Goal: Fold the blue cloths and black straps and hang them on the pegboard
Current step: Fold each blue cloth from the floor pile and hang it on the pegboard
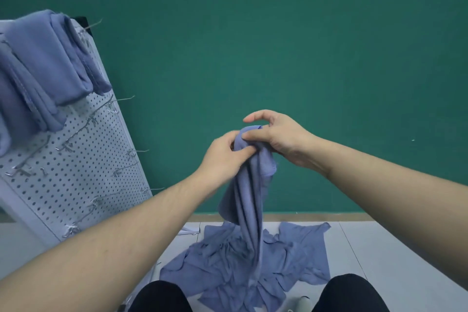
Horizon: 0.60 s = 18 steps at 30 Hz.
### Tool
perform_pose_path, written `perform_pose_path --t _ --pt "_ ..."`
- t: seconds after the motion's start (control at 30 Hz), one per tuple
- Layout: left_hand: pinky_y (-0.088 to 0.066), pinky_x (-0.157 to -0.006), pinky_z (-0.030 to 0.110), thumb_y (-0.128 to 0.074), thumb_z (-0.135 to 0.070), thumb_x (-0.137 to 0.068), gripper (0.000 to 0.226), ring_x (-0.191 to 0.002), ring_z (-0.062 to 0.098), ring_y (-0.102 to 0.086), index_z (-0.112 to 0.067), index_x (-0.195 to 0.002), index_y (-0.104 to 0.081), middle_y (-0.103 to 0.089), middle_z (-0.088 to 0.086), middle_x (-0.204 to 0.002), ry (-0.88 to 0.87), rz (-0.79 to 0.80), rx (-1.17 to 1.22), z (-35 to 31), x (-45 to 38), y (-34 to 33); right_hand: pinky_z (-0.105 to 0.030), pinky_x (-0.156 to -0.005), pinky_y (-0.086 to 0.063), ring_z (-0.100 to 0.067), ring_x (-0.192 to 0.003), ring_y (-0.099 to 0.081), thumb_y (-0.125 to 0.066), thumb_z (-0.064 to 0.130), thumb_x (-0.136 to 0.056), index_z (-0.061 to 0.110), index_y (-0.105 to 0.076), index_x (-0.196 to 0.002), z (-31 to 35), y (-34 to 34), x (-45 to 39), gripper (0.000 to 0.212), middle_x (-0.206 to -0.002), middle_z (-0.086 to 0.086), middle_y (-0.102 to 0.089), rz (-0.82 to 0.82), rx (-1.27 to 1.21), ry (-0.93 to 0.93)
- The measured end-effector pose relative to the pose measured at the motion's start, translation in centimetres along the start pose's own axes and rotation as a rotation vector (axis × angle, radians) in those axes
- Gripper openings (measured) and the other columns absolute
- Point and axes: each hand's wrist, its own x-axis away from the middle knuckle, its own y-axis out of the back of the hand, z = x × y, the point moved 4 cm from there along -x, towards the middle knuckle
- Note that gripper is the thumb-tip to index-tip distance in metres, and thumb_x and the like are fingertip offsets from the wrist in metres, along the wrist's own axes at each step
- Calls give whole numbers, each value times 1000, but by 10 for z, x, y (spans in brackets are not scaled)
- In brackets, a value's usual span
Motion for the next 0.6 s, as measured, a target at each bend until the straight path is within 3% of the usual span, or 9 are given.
perform_pose_path --t 0.03,0.1,0.17,0.23,0.33,0.47,0.6 --pt "-51 -75 22 -67 -20 -91 15 -84 8 -66 -21 -107 -68 -74 -6 -95 13 -24 -33 -1 1 1 -23 -65 -50 -14 -66 -63 -74 7 -87 20 -59 -115 3 -1 3 34 -84 -7 -72 0 49 21" --pt "-49 -70 22 -64 -19 -93 5 -79 8 -64 -21 -93 -68 -73 -5 -91 39 -86 -2 -3 3 4 -15 -60 -45 -6 -64 -61 -76 13 -87 23 -53 -124 9 -1 11 45 -89 -1 -71 -4 111 67" --pt "-49 -70 23 -66 -22 -93 5 -83 8 -65 -19 -96 -67 -74 -4 -95 85 -131 111 -5 5 6 -14 -65 -45 0 -67 -61 -80 23 -84 29 -46 -132 12 3 17 59 -102 4 -70 -30 173 117" --pt "-53 -75 27 -70 -25 -91 14 -91 13 -71 -18 -103 -68 -76 -1 -100 142 -111 267 -6 7 8 -23 -78 -50 -3 -74 -64 -84 36 -78 35 -46 -130 11 10 23 64 -109 7 -67 -48 266 140" --pt "-57 -90 39 -67 -20 -94 15 -103 20 -72 -19 -109 -68 -77 0 -105 170 -52 361 -10 12 8 -30 -93 -53 -6 -96 -68 -85 40 -77 33 -59 -115 2 14 34 47 -112 10 -68 -20 338 98" --pt "-55 -94 39 -61 -19 -95 13 -104 18 -71 -20 -107 -66 -76 -1 -106 148 -93 340 -14 23 11 -27 -86 -52 -4 -86 -66 -70 21 -92 21 -70 -101 -6 12 45 9 -98 8 -74 -15 363 149" --pt "-55 -89 39 -58 -16 -90 13 -98 19 -71 -17 -102 -63 -76 2 -104 177 -102 360 -13 30 15 -29 -85 -49 -2 -78 -62 -64 25 -94 23 -65 -80 -6 22 48 15 -80 13 -70 -122 257 36"
